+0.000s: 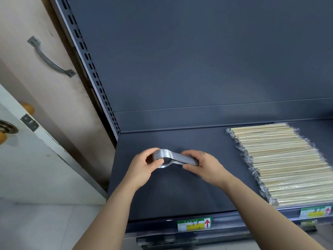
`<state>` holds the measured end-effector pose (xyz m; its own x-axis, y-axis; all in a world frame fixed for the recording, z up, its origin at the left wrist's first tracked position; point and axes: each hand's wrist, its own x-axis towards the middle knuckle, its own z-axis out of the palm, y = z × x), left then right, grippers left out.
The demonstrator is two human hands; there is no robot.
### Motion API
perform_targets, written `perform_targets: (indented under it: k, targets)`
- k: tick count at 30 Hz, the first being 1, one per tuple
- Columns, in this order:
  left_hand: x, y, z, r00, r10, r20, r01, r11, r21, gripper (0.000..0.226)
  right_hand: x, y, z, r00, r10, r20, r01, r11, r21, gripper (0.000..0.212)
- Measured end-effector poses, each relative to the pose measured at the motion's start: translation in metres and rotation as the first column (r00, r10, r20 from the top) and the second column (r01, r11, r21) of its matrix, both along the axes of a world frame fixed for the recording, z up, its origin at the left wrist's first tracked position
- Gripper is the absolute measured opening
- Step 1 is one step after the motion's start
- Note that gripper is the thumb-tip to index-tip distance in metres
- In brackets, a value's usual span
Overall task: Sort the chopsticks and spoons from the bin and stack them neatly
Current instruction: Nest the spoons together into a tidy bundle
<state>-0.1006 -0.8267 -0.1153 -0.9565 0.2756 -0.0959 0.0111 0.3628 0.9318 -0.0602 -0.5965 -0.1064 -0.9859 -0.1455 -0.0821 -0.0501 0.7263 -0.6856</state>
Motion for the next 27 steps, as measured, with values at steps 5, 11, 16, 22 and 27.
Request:
perform_targets:
  k: [5,11,16,22,27]
  targets:
    - [0.003,-0.002,-0.021,0.994,-0.032,-0.104,0.002,0.962,-0.271,0.038,0.002,-0.005,-0.02,1.0,-0.004,-0.015,0.006,0.993,0.12,0.031]
    - [0.004,0.002,-0.022,0.986,-0.048,-0.16,0.001,0.96,-0.281,0.037,0.007,-0.014,-0.02,0.997,-0.073,0.005,0.069,0.962,0.265,0.041]
    - [-0.01,0.012,-0.016,0.997,-0.018,-0.07,0.008,0.989,-0.145,0.039,0.016,-0.017,-0.014,0.982,-0.187,0.029,0.177,0.964,0.2,0.045]
    - [-0.038,0.035,-0.014,0.976,-0.214,-0.047,0.205,0.968,-0.144,0.047,0.036,-0.027,-0.015,0.944,-0.331,-0.015,0.323,0.912,0.253,0.051]
    - [-0.056,0.055,-0.019,0.931,-0.365,-0.005,0.359,0.918,-0.166,0.06,0.047,-0.038,-0.017,0.913,-0.403,-0.06,0.4,0.857,0.325,0.058]
